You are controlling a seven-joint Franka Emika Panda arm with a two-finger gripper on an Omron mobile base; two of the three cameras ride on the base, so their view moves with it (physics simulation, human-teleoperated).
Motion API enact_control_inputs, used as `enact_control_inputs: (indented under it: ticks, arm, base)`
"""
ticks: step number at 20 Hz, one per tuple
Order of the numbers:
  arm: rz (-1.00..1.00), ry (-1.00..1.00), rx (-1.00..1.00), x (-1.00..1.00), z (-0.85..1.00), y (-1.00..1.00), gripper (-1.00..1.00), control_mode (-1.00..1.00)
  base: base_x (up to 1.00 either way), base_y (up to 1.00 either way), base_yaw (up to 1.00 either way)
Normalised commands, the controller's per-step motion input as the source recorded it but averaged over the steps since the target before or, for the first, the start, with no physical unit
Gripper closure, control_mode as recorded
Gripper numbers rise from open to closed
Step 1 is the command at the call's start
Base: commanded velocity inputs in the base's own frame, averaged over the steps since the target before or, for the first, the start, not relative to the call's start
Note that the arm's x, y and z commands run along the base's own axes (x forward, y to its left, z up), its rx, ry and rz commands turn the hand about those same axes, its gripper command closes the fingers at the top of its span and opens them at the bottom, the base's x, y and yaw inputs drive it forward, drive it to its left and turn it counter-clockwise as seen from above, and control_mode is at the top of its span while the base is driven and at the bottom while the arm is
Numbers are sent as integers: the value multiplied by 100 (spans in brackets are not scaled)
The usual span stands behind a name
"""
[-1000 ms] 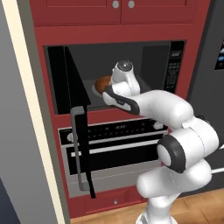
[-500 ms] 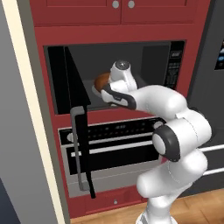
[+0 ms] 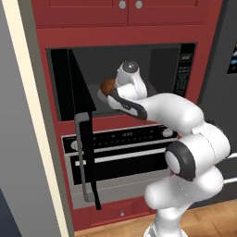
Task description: Remove the orange from the bowl and place it on the small plate. Then place the bowl with only the steak in the microwave, close the door, and press the start button to microwave the steak.
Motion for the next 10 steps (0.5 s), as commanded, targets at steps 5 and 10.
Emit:
enact_control_inputs:
  ticks: [5, 10]
  arm:
    - [1, -38, -3, -100, 44, 0, -100, -100]
    - [0, -19, 0, -100, 35, 0, -100, -100]
  base:
    - [0, 0, 0]
    - [0, 0, 0]
